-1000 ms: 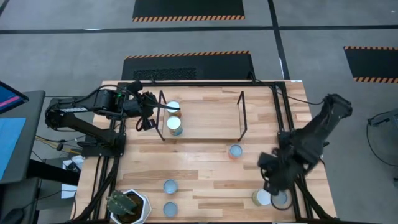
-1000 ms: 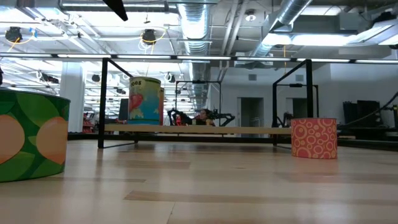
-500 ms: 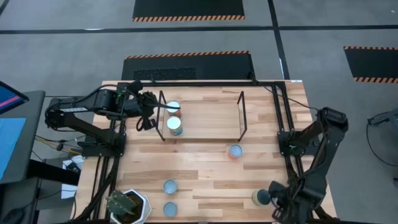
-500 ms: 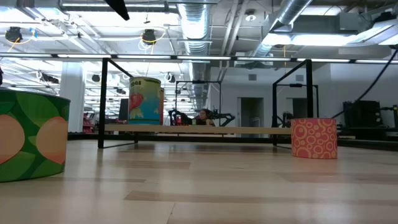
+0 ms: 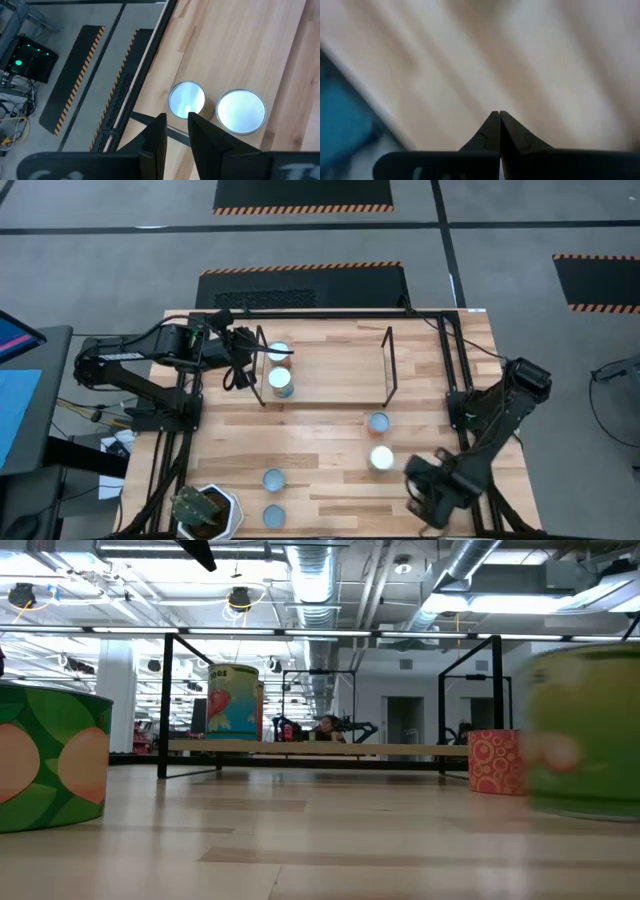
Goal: Pick and place cans onto a shelf
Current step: Move the canned peaches and blue and red tuna can to the top
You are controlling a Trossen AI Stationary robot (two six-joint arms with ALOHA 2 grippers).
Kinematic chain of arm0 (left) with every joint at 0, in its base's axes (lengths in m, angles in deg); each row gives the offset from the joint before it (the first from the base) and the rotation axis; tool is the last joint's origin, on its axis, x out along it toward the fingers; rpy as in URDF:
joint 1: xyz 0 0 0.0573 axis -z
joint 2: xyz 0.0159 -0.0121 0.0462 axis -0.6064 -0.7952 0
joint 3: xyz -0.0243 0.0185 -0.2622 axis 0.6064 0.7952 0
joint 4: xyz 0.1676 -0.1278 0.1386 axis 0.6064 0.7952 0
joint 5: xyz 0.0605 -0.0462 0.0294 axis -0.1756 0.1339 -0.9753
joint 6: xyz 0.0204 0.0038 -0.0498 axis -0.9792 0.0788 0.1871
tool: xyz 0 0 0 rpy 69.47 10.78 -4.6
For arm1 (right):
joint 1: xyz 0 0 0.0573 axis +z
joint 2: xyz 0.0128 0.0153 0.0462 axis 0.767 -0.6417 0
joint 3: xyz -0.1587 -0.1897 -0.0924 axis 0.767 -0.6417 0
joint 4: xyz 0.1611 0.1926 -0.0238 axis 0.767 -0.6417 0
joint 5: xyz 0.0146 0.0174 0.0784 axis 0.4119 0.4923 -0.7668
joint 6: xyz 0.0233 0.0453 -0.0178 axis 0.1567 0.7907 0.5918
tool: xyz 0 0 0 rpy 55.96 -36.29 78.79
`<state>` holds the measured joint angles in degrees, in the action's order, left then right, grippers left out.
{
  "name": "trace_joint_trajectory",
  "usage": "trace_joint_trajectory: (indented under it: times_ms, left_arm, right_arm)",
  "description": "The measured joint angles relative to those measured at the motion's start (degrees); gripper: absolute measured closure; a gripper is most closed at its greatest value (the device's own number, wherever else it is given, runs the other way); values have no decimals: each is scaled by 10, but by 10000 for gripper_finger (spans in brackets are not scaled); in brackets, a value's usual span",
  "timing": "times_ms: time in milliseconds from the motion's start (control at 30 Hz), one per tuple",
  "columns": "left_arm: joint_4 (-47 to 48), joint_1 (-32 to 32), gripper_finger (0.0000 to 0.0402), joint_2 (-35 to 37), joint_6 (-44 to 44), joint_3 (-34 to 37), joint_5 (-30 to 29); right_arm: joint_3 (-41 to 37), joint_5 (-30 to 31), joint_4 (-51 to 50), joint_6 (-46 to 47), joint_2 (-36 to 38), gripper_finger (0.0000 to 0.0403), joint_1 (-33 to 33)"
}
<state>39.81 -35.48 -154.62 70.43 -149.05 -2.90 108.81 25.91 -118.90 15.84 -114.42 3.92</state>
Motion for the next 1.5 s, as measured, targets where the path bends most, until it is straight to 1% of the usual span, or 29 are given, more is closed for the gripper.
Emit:
trace_joint_trajectory:
  times_ms: [100,167,333,500,633,833,967,1067,1200,1333,1400,1500]
  left_arm:
    - [4,0,331,-8,0,0,2]
    - [4,0,331,-12,-2,0,2]
    - [5,0,331,-23,-5,1,2]
    - [5,0,331,-31,-5,1,2]
    - [2,0,331,-38,-5,1,2]
    - [3,0,331,-42,-5,0,1]
    - [2,0,331,-41,-5,0,1]
    - [2,0,331,-41,-5,0,1]
    - [2,0,331,-41,-5,0,1]
    - [3,0,331,-41,-5,0,1]
    - [3,0,331,-41,-9,0,1]
    - [3,0,331,-41,-11,0,1]
  right_arm:
    - [0,-113,-21,40,1,390,17]
    - [0,-145,-42,61,0,390,30]
    - [-1,-139,-48,79,-2,390,56]
    - [-27,-179,-31,79,-28,390,74]
    - [-42,-179,-17,78,-56,390,75]
    - [-41,-184,-6,11,-105,390,50]
    - [-40,-189,8,-52,-124,390,4]
    - [-38,-171,19,-116,-126,390,-43]
    - [-32,-112,28,-201,-125,390,-102]
    - [-13,-28,39,-273,-126,390,-157]
    - [-3,21,62,-309,-127,390,-183]
    - [24,88,74,-354,-132,390,-213]
